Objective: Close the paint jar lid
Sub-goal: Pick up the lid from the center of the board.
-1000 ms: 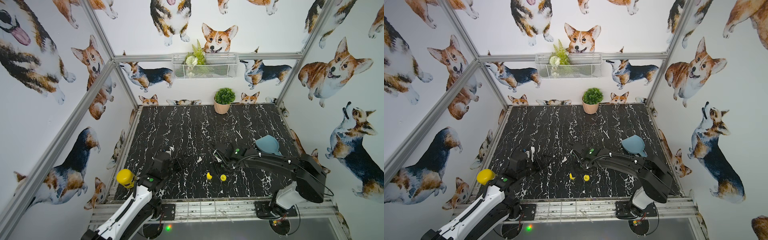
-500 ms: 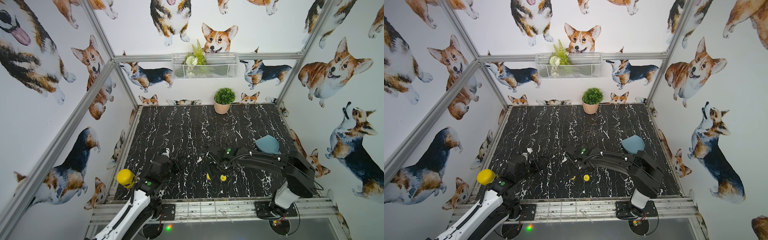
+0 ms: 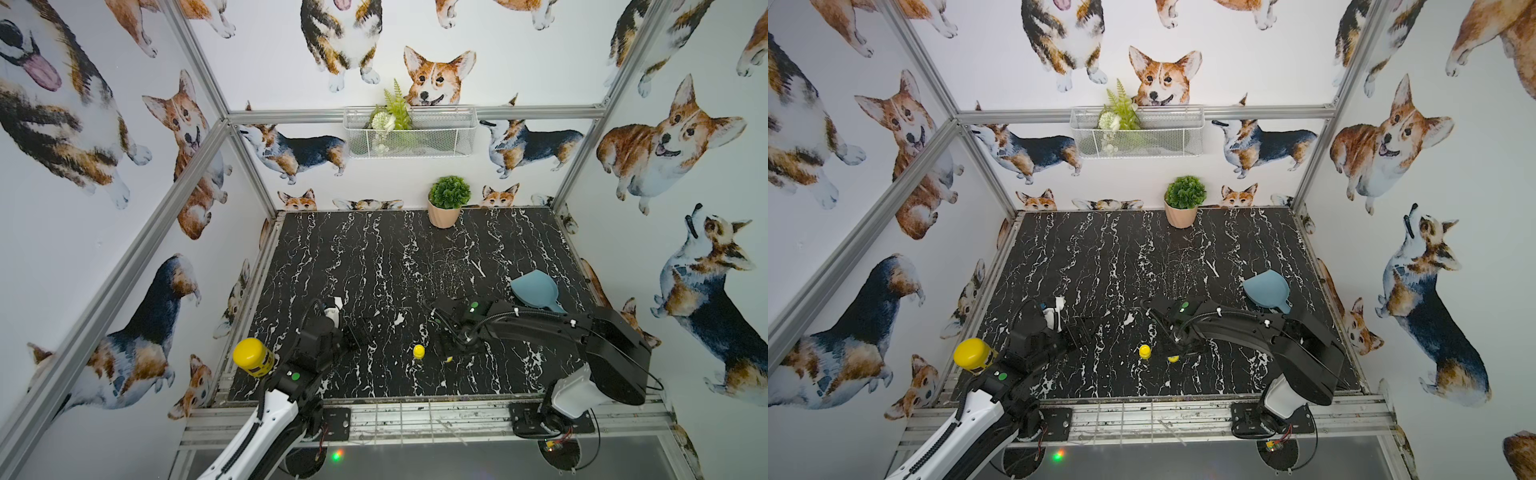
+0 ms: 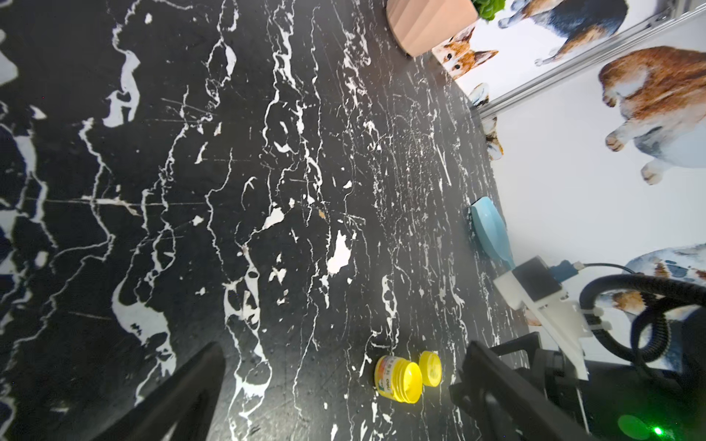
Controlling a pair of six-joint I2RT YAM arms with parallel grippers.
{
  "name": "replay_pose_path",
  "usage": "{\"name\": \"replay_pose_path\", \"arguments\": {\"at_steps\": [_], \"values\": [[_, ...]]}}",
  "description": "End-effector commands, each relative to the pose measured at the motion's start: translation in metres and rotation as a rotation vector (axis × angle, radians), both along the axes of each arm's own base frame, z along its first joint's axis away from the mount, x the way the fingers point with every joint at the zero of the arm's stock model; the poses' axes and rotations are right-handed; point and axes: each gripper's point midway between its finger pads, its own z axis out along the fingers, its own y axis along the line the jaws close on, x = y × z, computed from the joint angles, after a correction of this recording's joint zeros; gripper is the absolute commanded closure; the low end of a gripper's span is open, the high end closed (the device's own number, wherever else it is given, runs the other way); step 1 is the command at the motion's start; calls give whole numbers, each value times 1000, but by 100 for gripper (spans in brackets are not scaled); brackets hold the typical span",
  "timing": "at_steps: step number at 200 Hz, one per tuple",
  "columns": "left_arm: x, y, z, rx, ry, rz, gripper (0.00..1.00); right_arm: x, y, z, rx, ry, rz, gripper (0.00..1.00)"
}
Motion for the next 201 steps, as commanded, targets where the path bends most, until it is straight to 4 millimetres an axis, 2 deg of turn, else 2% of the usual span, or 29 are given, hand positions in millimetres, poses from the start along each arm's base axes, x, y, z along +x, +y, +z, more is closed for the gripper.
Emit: {"name": "replay_pose_path", "arguments": {"at_steps": [1,69,78,125,152,201], "values": [[4,-2,4,21,-23,-15,0,-1,10,-12,3,51,-32,25],[4,1,-1,39,-14,-9,0,5,13,-24,-26,50,-45,36],[4,1,-1,41,-13,-8,0,4,15,-26,-26,57,-43,43],[5,3,0,49,-18,5,0,6,15,-28,-37,58,-44,50],[5,3,-2,52,-13,4,0,6,14,-31,-46,63,-41,59],[5,5,-1,59,-13,10,0,6,13,-33,-53,63,-39,65]]}}
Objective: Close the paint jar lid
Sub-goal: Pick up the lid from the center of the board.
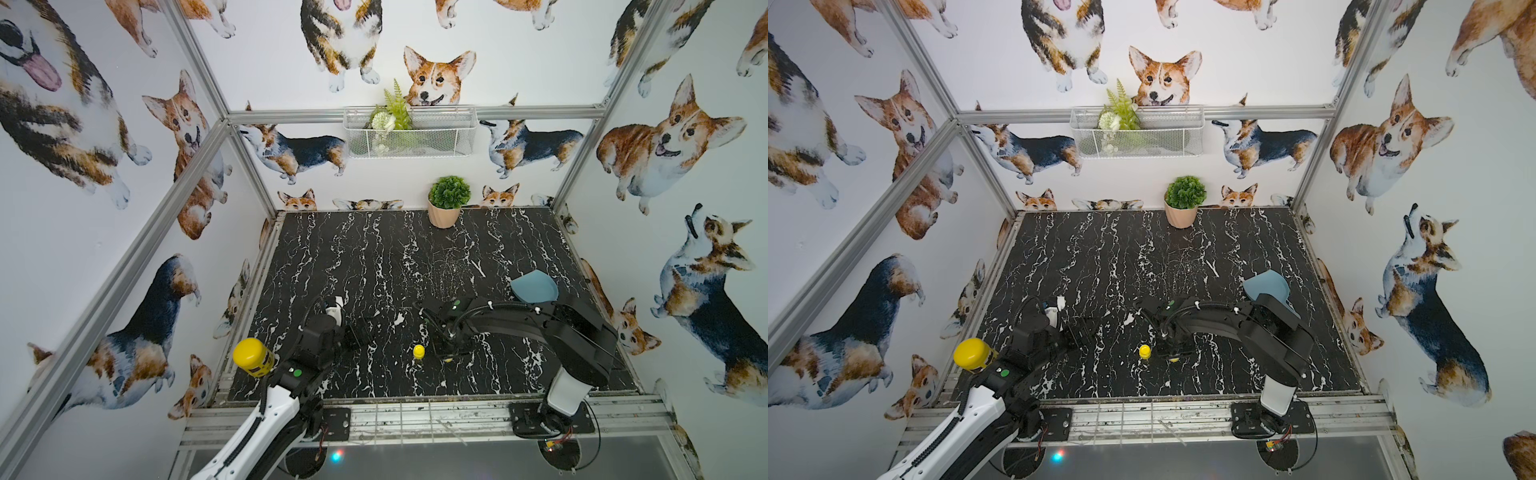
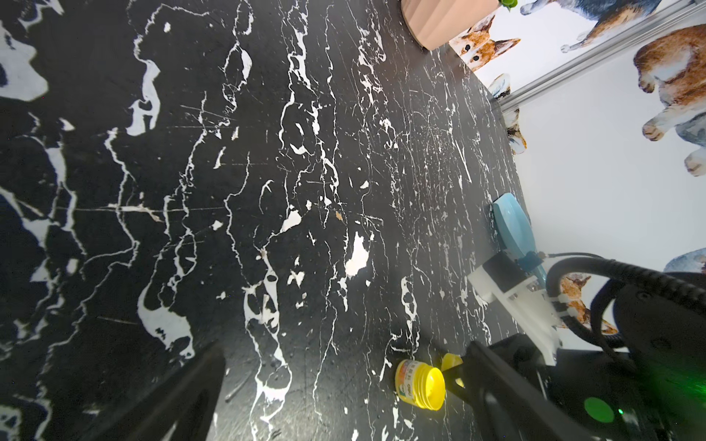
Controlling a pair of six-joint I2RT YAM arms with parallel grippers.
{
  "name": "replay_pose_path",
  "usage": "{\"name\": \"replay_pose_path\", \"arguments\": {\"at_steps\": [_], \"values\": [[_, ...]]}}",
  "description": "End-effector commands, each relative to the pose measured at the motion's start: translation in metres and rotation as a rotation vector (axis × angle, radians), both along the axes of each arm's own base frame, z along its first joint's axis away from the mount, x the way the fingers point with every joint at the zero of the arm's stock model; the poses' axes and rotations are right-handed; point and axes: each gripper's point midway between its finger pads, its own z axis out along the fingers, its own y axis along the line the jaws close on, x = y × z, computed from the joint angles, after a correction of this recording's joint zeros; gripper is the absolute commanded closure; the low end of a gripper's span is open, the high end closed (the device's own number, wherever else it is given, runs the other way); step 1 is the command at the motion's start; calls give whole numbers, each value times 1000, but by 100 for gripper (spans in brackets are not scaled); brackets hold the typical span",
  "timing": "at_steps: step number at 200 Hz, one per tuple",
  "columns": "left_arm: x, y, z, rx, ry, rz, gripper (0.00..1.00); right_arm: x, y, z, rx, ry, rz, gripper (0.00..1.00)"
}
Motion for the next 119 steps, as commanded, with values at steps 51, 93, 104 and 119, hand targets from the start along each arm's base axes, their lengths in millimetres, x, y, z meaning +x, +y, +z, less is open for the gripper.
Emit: {"name": "replay_pose_path", "arguments": {"at_steps": [51,93,104,119], "values": [[1,1,2,11,-3,5,0,1,2,14,-5,-35,4,67],[1,2,1,13,-1,5,0,6,3,38,5,-70,20,67],[1,1,2,10,-3,5,0,8,4,47,3,-82,27,67],[1,1,3,1,-5,11,0,9,8,59,5,-96,54,67]]}}
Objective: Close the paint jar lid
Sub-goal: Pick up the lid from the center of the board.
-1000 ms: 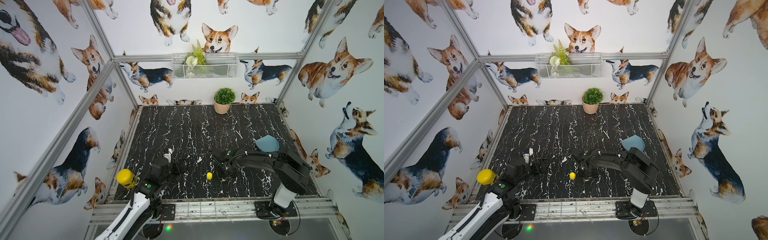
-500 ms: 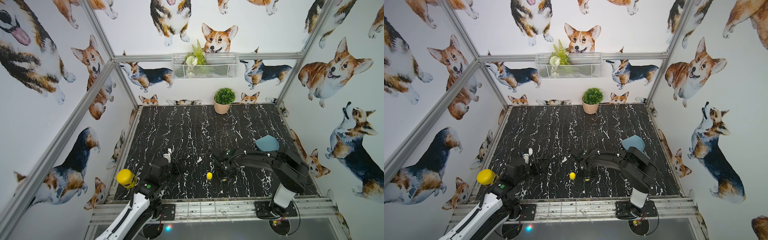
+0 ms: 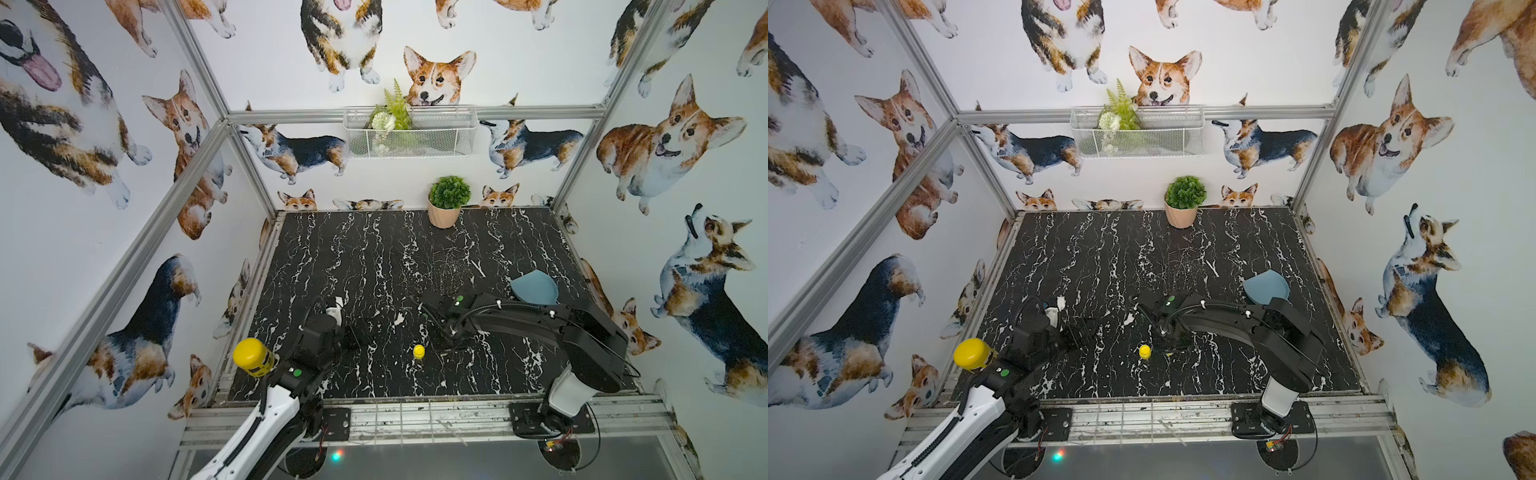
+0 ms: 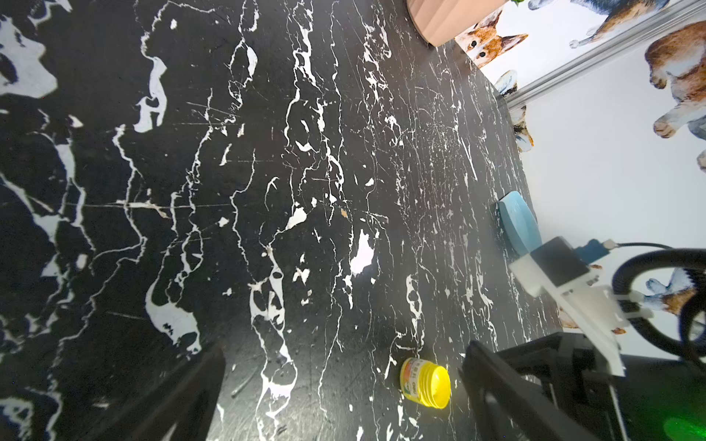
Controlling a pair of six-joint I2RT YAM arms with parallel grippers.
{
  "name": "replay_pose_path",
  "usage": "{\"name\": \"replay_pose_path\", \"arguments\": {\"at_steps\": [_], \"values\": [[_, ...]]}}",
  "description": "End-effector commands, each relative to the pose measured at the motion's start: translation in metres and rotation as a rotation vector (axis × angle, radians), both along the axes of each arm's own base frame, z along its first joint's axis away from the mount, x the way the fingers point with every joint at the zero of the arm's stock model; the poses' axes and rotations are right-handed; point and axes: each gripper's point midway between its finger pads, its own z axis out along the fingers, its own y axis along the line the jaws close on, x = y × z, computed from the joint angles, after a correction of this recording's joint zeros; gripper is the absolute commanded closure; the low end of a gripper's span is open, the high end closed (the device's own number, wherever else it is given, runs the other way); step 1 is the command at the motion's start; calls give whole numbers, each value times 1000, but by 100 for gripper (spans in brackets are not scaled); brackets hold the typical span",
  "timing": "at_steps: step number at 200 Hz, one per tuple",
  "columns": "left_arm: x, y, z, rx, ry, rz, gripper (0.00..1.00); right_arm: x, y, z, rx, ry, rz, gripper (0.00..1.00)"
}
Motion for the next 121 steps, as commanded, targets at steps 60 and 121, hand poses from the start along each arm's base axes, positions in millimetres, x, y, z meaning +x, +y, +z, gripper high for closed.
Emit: {"name": "replay_pose_path", "arguments": {"at_steps": [60,121], "values": [[1,6,4,2,-13,35,0,-3,25,33,-3,-20,110,67],[-1,14,6,20,-23,67,0,0,56,30,26,-14,148,67]]}}
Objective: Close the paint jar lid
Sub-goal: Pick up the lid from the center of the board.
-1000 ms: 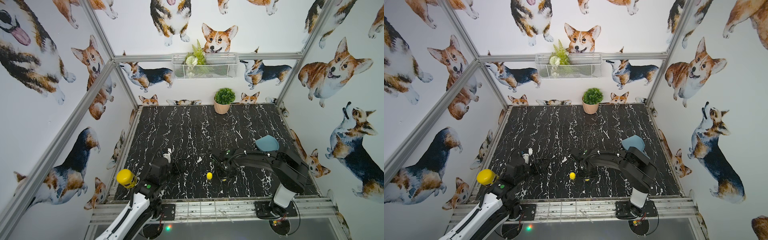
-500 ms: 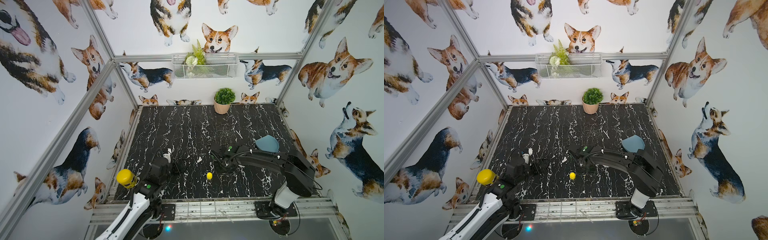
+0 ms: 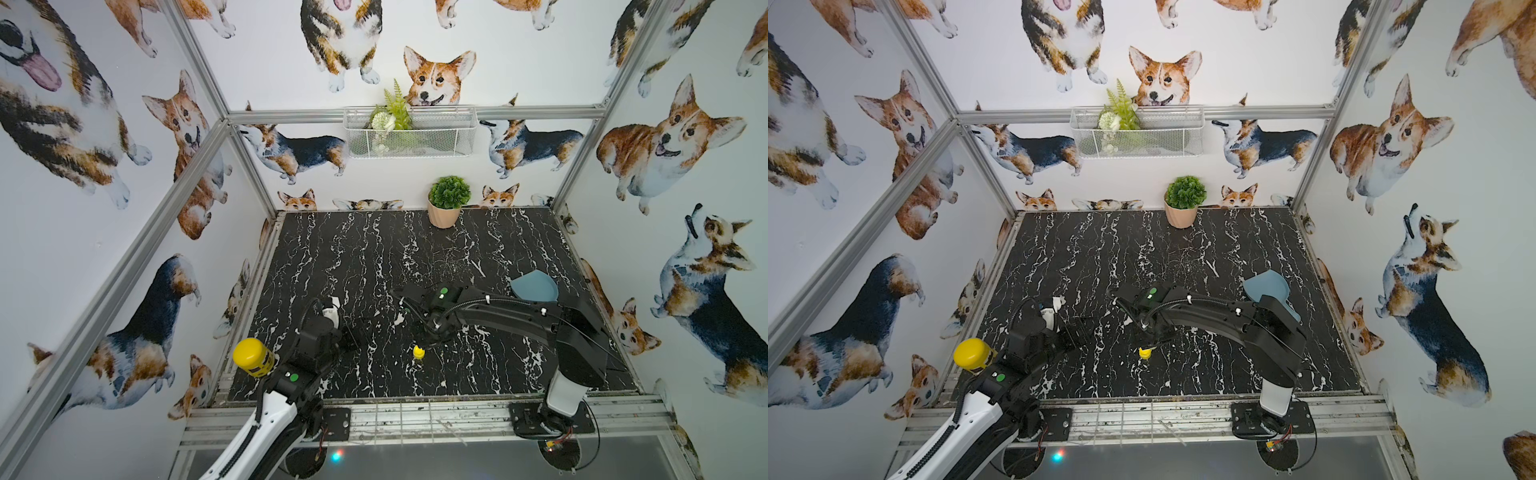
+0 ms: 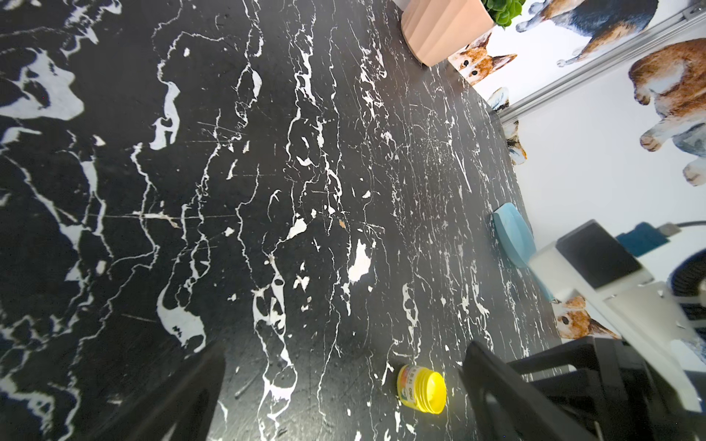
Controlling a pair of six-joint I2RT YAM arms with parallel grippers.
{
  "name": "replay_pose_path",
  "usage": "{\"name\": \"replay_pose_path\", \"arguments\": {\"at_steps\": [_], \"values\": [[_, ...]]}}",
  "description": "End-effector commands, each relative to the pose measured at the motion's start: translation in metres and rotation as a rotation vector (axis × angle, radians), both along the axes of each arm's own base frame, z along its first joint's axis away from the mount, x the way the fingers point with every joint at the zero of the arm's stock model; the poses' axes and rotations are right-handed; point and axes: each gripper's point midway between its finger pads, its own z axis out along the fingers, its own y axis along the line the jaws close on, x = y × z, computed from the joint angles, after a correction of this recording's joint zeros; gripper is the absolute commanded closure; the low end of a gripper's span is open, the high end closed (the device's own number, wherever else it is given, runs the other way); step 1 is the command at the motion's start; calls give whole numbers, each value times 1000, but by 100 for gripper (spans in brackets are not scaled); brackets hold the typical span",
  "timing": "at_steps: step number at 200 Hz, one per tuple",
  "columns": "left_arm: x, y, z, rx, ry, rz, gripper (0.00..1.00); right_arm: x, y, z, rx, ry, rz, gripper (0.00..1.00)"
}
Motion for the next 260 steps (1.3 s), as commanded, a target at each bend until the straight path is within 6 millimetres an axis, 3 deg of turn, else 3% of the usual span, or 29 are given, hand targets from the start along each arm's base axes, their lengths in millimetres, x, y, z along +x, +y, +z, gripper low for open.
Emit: {"name": "replay_pose_path", "arguments": {"at_steps": [1,67,171,260], "values": [[-1,7,-1,16,11,33,0,-2,7,0,3,11,8,67],[-7,36,9,57,-37,162,0,-7,17,-15,-5,50,23,68],[-6,35,7,66,-32,156,0,-13,20,-29,-36,69,28,68],[-6,36,7,65,-36,159,0,-8,14,-26,-86,32,37,69]]}}
